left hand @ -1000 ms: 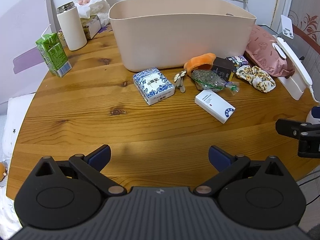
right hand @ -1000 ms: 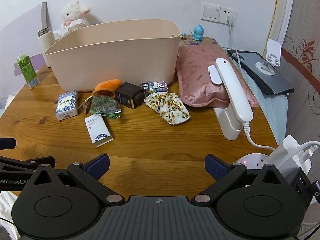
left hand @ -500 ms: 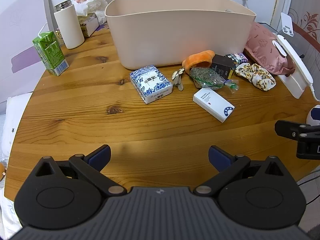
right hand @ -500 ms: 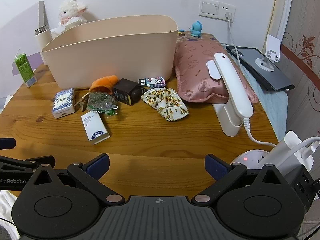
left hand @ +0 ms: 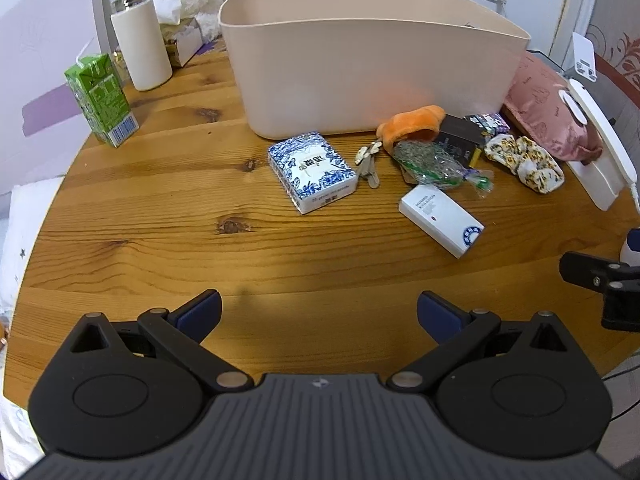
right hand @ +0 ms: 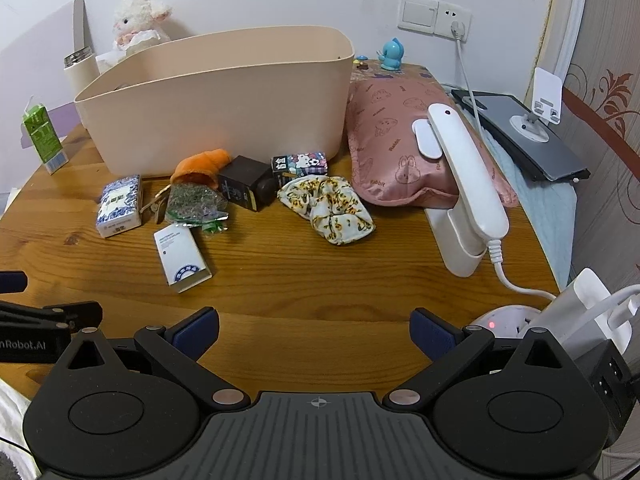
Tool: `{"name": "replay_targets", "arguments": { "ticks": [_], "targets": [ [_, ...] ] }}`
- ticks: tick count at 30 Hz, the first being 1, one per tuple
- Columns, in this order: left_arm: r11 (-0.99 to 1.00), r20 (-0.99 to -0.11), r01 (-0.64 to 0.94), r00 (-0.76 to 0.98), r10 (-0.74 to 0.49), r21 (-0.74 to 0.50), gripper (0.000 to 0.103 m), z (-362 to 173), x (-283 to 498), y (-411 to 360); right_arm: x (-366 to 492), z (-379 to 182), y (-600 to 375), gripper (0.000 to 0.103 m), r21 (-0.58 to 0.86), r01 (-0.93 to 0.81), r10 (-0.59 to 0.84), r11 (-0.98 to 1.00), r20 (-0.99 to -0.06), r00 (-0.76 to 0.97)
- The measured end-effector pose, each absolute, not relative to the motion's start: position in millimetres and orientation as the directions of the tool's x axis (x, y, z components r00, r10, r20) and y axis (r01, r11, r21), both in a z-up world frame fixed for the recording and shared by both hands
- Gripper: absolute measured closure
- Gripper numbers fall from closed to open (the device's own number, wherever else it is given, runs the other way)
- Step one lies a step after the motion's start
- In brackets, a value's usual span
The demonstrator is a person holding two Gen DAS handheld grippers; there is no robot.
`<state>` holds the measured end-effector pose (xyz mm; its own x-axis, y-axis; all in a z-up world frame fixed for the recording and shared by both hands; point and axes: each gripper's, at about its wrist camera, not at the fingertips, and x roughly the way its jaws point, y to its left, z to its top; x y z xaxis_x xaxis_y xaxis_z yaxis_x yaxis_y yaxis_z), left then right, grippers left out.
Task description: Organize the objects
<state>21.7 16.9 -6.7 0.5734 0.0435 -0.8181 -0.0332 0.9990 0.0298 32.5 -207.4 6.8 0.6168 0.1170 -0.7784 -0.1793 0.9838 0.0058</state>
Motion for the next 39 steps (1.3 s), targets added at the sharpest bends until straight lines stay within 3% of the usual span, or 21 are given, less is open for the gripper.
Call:
{"name": "replay_targets", "arguments": {
  "ticks": [11, 17, 24, 26, 28, 31, 33, 36, 37, 39],
  "targets": [
    [0.998, -0.795, -0.057, 0.605, 0.043, 0.011, 0.0, -1.3, 67.2, 34.2, 70.3, 6.4, -203.3, 0.0, -0.076, -0.14, 0.043, 0.987, -0.72, 0.693],
    [0.999, -0.799, -0.034, 0.599, 0.048, 0.034, 0.0, -8.0, 101.5, 34.2, 105.8, -6.6, -203.2, 0.0, -0.06, -0.104, 0.028, 0.993, -0.728, 0.685],
    [0.997, -0.828, -0.075, 0.561, 0.02, -0.026, 0.0, -22.1, 132.0, 41.3, 131.4, -26.6, -189.6, 0.0, -0.108, -0.113, -0.003, 0.988, -0.734, 0.679],
    [0.996, -0.836, -0.081, 0.549, 0.015, -0.036, 0.007, -27.2, 135.7, 41.9, 134.6, -31.0, -186.4, 0.0, -0.121, -0.109, -0.015, 0.987, -0.735, 0.678],
    [0.996, -0.818, -0.086, 0.571, 0.061, 0.015, 0.014, -27.7, 133.1, 38.8, 134.5, -34.4, -184.7, 0.009, -0.141, -0.102, -0.035, 0.985, -0.735, 0.677],
    [0.997, -0.811, -0.081, 0.583, 0.056, 0.01, 0.02, -26.7, 129.6, 39.8, 131.0, -32.8, -191.5, 0.032, -0.047, -0.107, 0.037, 0.993, -0.743, 0.669],
    [0.996, -0.804, -0.084, 0.592, 0.058, 0.01, 0.028, -25.6, 126.8, 40.4, 130.3, -31.8, -193.6, 0.053, 0.001, -0.111, 0.075, 0.994, -0.746, 0.662],
    [0.996, -0.794, -0.086, 0.605, 0.058, 0.007, 0.046, -23.5, 121.3, 42.1, 128.8, -30.6, -188.9, 0.076, -0.005, -0.123, 0.079, 0.992, -0.741, 0.667],
    [0.997, -0.791, -0.082, 0.609, 0.055, 0.006, 0.053, -22.6, 119.4, 42.5, 127.7, -30.2, -187.1, 0.079, -0.009, -0.126, 0.078, 0.992, -0.741, 0.666],
    [0.997, -0.793, -0.074, 0.608, 0.044, -0.001, 0.055, -21.7, 115.8, 43.5, 124.8, -30.2, -184.2, 0.086, -0.014, -0.137, 0.082, 0.99, -0.741, 0.667]
  ]
}}
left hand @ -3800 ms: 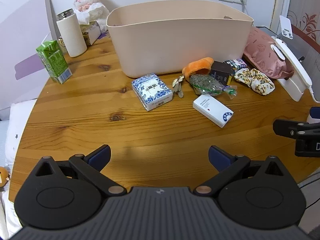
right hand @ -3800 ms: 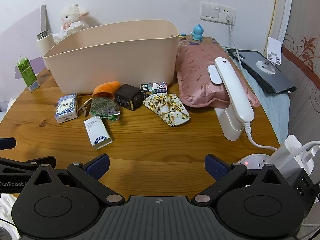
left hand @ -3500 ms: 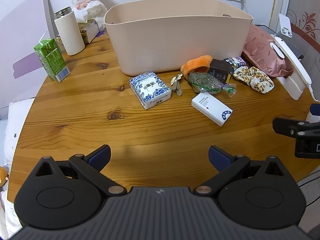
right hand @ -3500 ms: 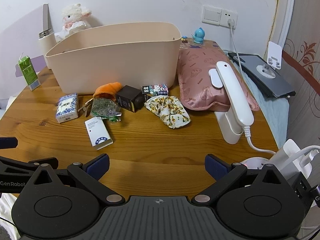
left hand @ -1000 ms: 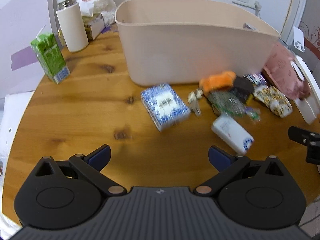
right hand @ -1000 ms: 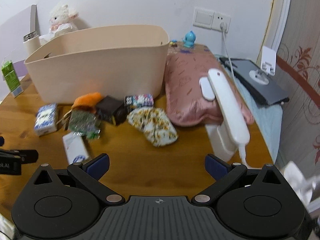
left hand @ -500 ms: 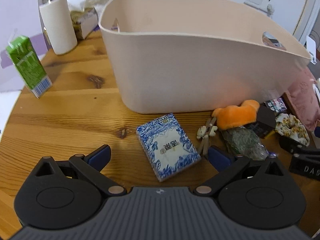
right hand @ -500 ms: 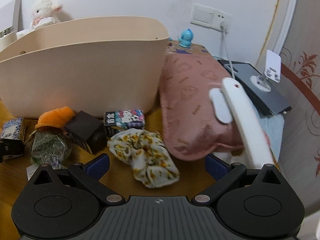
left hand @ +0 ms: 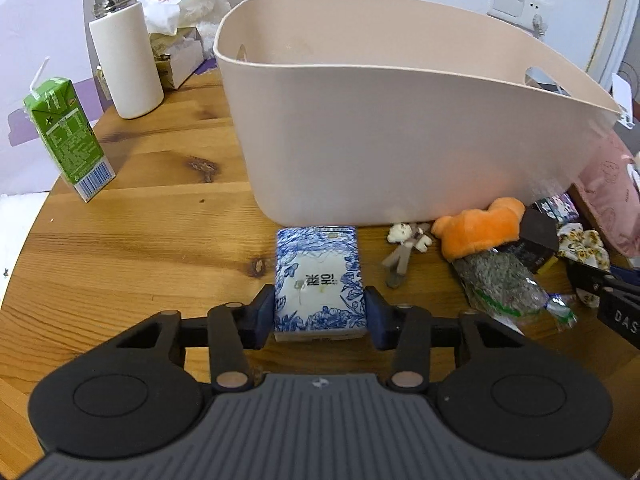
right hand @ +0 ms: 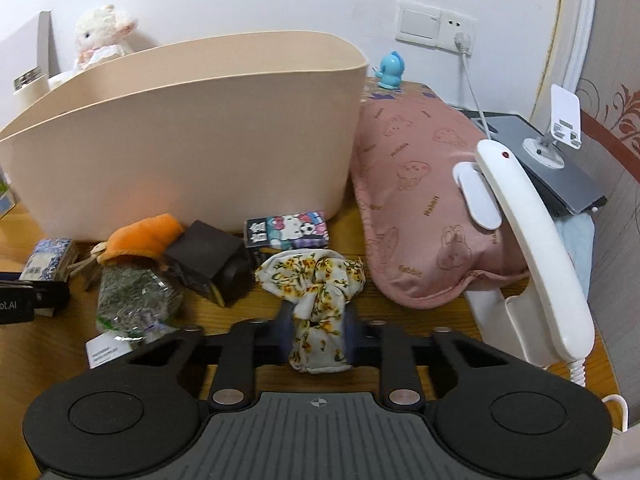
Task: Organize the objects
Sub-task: 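Grasp the blue-and-white box with left tool while right tool grasps the floral scrunchie, then carry the box with left tool into the basket while right tool drops the scrunchie there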
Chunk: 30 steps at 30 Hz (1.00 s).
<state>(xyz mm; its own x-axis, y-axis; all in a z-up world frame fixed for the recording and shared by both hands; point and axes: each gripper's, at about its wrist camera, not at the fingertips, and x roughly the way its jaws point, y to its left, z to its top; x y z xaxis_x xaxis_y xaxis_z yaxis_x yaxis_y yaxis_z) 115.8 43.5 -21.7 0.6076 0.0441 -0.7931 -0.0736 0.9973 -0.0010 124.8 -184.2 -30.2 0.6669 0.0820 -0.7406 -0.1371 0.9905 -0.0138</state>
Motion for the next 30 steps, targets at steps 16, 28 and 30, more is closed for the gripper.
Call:
{"name": "replay_targets", "arguments": {
  "ticks": [16, 28, 30],
  "targets": [
    [0.998, -0.692, -0.059, 0.722, 0.024, -0.027, 0.055, 42.3, 66.1, 46.5, 85.4, 40.8, -199.5, 0.089, 0.039, -0.162, 0.152, 0.986, -0.608, 0.779],
    [0.998, -0.526, -0.034, 0.848, 0.061, 0.061, 0.055, 114.7, 83.5, 20.6, 110.4, 96.9, -191.0, 0.089, 0.055, -0.19, 0.194, 0.98, -0.459, 0.867],
    [0.996, -0.521, -0.037, 0.85, 0.072, 0.078, 0.055, 118.1, 100.5, 15.6, 121.2, 101.7, -185.7, 0.089, 0.048, -0.193, 0.194, 0.98, -0.45, 0.872]
  ]
}}
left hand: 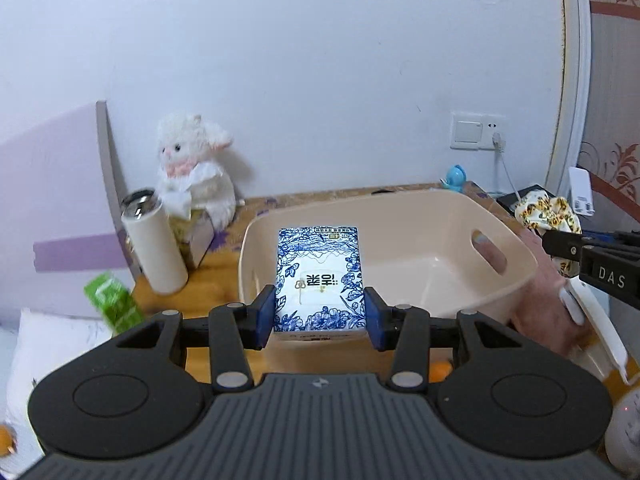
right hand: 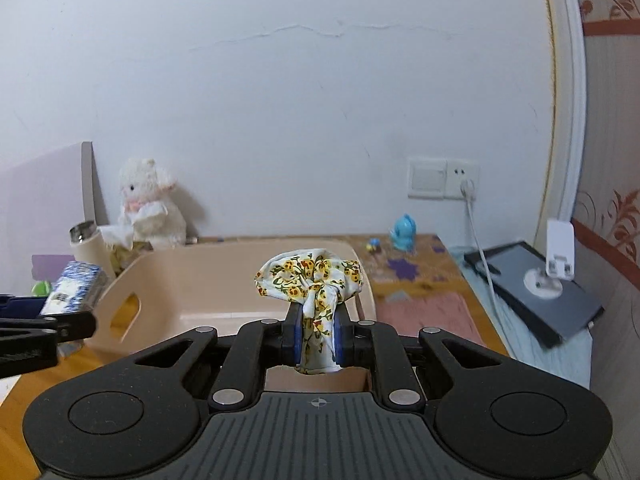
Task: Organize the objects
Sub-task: 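Carry the box with left tool into the basket while right tool drops the scrunchie there, then move both tools back from the basket toward the remaining items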
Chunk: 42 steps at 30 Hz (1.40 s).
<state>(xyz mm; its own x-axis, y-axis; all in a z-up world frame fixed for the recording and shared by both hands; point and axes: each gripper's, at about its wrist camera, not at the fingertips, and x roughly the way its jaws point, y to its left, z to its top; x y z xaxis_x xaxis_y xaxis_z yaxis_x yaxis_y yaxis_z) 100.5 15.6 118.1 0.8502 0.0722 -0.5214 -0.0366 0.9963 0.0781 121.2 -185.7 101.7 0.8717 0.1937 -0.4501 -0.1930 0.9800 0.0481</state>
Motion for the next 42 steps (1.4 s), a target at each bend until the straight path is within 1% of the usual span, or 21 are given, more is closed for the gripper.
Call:
{"name": "replay_targets", "arguments": {
  "ticks": [2, 5, 6, 10, 15, 19, 20, 22, 24, 25, 26, 28, 29, 30, 31, 35, 38, 40, 41, 42],
  "targets": [
    [0.993, -0.523, -0.041, 0.847, 0.091, 0.107, 0.055, 115.2, 121.2, 9.1, 134.0, 105.4, -180.7, 0.089, 0.049, -0.196, 0.196, 0.979, -0.448, 0.872],
    [0.981, -0.528, -0.055, 0.837, 0.146, 0.184, 0.055, 100.3, 153.6, -2.1, 152.8, 106.4, -173.0, 0.089, 0.082, -0.208, 0.222, 0.975, -0.469, 0.855],
    [0.98, -0.534, -0.05, 0.832, 0.148, 0.192, 0.055, 94.6, 162.7, -3.8, 159.4, 105.3, -168.9, 0.089, 0.084, -0.21, 0.224, 0.974, -0.476, 0.85],
    [0.986, -0.592, -0.012, 0.799, 0.108, 0.164, 0.055, 76.1, 191.1, -6.1, 179.7, 93.8, -154.9, 0.089, 0.056, -0.204, 0.203, 0.977, -0.513, 0.834],
    [0.989, -0.651, 0.002, 0.753, 0.096, 0.148, 0.055, 52.9, 215.0, -5.6, 208.0, 71.1, -144.0, 0.089, 0.051, -0.216, 0.204, 0.975, -0.593, 0.779],
    [0.991, -0.682, 0.009, 0.726, 0.083, 0.13, 0.055, 42.4, 222.8, -1.2, 219.9, 53.9, -139.8, 0.088, 0.038, -0.219, 0.193, 0.975, -0.637, 0.746],
    [0.992, -0.682, 0.014, 0.727, 0.074, 0.123, 0.055, 40.7, 223.1, 0.2, 221.1, 51.1, -138.5, 0.086, 0.036, -0.219, 0.19, 0.975, -0.644, 0.741],
    [0.994, -0.682, 0.021, 0.729, 0.061, 0.111, 0.055, 40.4, 223.0, 2.1, 220.5, 49.0, -138.4, 0.082, 0.038, -0.215, 0.188, 0.976, -0.649, 0.738],
    [0.995, -0.689, 0.022, 0.723, 0.05, 0.095, 0.054, 43.1, 220.5, 5.1, 217.7, 50.7, -139.0, 0.066, 0.042, -0.218, 0.193, 0.975, -0.643, 0.741],
    [0.996, -0.688, 0.02, 0.725, 0.045, 0.086, 0.048, 45.8, 218.4, 6.5, 214.5, 53.0, -140.0, 0.065, 0.046, -0.219, 0.197, 0.975, -0.635, 0.747],
    [0.997, -0.685, 0.016, 0.727, 0.044, 0.082, 0.033, 49.6, 215.4, 8.0, 211.3, 56.4, -142.0, 0.062, 0.049, -0.221, 0.202, 0.974, -0.625, 0.754],
    [0.996, -0.658, 0.002, 0.751, 0.057, 0.089, 0.02, 60.0, 205.8, 9.0, 202.0, 64.6, -144.3, 0.052, 0.046, -0.226, 0.207, 0.973, -0.605, 0.769],
    [0.995, -0.637, 0.0, 0.768, 0.063, 0.098, 0.018, 66.1, 198.6, 9.7, 196.9, 69.0, -145.5, 0.044, 0.04, -0.226, 0.206, 0.973, -0.593, 0.779],
    [0.995, -0.626, 0.001, 0.777, 0.064, 0.104, 0.017, 71.0, 193.4, 9.8, 192.6, 73.3, -146.2, 0.037, 0.035, -0.226, 0.203, 0.974, -0.582, 0.787],
    [0.994, -0.618, 0.005, 0.783, 0.062, 0.105, 0.015, 76.2, 187.3, 10.4, 186.5, 77.6, -147.4, 0.035, 0.029, -0.226, 0.202, 0.974, -0.569, 0.797],
    [0.996, -0.599, 0.021, 0.8, 0.038, 0.091, 0.014, 91.1, 161.4, 13.7, 165.7, 91.1, -154.3, 0.026, 0.04, -0.235, 0.219, 0.971, -0.538, 0.814],
    [0.996, -0.596, 0.033, 0.802, 0.023, 0.082, 0.013, 94.1, 143.0, 15.5, 148.1, 94.6, -157.5, 0.023, 0.053, -0.238, 0.229, 0.97, -0.533, 0.815],
    [0.996, -0.596, 0.042, 0.803, 0.013, 0.078, 0.012, 92.9, 131.4, 17.2, 135.8, 93.9, -156.9, 0.016, 0.046, -0.241, 0.227, 0.969, -0.535, 0.813],
    [0.996, -0.597, 0.044, 0.802, 0.011, 0.077, 0.011, 91.0, 126.1, 18.2, 130.1, 92.7, -156.9, 0.01, 0.042, -0.242, 0.226, 0.969, -0.537, 0.813],
    [0.996, -0.599, 0.045, 0.801, 0.01, 0.077, 0.011, 88.4, 120.7, 19.1, 125.3, 91.3, -156.6, 0.008, 0.039, -0.237, 0.22, 0.971, -0.542, 0.811]
  ]
}}
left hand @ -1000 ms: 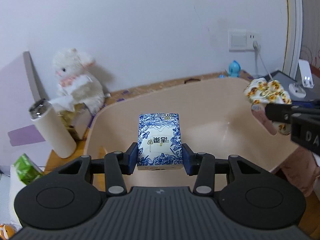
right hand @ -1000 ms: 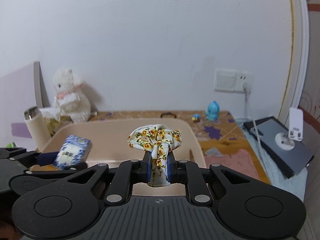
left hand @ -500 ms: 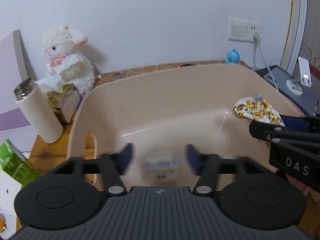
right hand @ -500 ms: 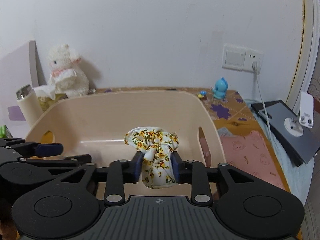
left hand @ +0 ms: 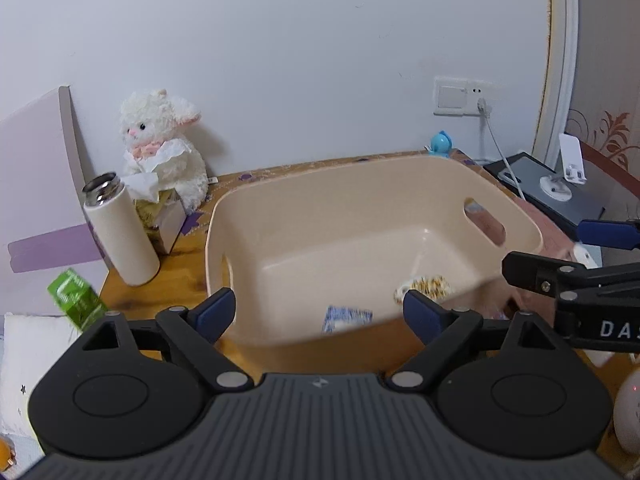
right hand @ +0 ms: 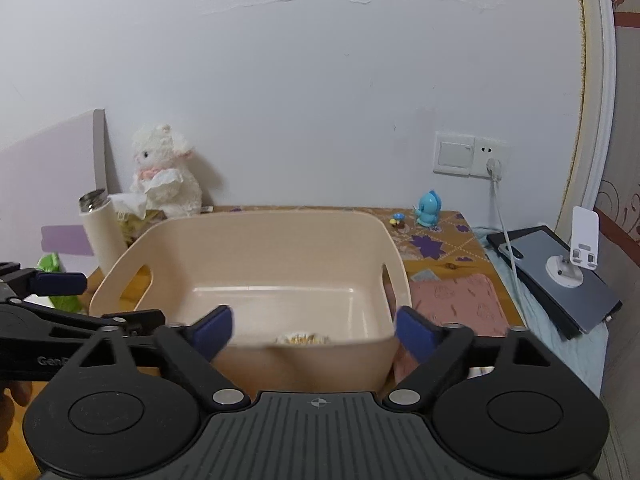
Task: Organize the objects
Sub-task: 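Move both tools back from the basket toward the remaining items, then grasp the keychain figurine with left tool while right tool grasps the white card box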
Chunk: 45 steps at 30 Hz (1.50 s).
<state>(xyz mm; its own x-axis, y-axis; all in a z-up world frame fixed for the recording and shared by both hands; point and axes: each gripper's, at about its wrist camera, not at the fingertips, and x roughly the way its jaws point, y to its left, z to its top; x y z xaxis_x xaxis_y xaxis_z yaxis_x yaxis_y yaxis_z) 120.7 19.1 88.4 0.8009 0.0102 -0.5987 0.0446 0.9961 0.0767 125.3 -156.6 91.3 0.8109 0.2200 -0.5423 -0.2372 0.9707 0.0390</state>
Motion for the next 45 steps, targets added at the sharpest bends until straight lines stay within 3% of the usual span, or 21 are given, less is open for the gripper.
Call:
{"name": "replay_targets", "arguments": {
  "ticks": [12, 17, 25, 35, 38, 45],
  "targets": [
    [0.993, -0.684, 0.118, 0.726, -0.072, 0.021, 0.012, 33.5, 87.0, 33.5, 80.5, 35.5, -158.2, 0.007, 0.029, -0.246, 0.206, 0.969, -0.647, 0.734],
    [0.991, -0.706, 0.118, 0.707, -0.041, 0.062, 0.012, 11.6, 80.4, 39.7, 68.5, 8.9, -152.7, 0.007, 0.001, -0.273, 0.199, 0.962, -0.688, 0.698],
    [0.991, -0.745, 0.133, 0.664, -0.07, 0.025, 0.012, -15.6, 78.1, 53.3, 59.7, -16.4, -137.5, 0.01, 0.022, -0.333, 0.244, 0.942, -0.729, 0.639],
    [0.988, -0.715, 0.154, 0.694, -0.091, 0.024, 0.015, -23.3, 92.2, 46.3, 70.4, -31.5, -120.5, 0.023, 0.002, -0.353, 0.234, 0.935, -0.752, 0.616],
    [0.983, -0.705, 0.174, 0.704, -0.086, 0.053, 0.026, -26.8, 100.8, 38.6, 73.3, -34.0, -122.6, 0.031, -0.011, -0.347, 0.22, 0.938, -0.753, 0.621],
    [0.973, -0.703, 0.224, 0.701, -0.121, 0.056, 0.034, -36.5, 120.6, 25.1, 82.6, -32.2, -133.0, 0.055, -0.002, -0.328, 0.219, 0.945, -0.742, 0.634]
  ]
}}
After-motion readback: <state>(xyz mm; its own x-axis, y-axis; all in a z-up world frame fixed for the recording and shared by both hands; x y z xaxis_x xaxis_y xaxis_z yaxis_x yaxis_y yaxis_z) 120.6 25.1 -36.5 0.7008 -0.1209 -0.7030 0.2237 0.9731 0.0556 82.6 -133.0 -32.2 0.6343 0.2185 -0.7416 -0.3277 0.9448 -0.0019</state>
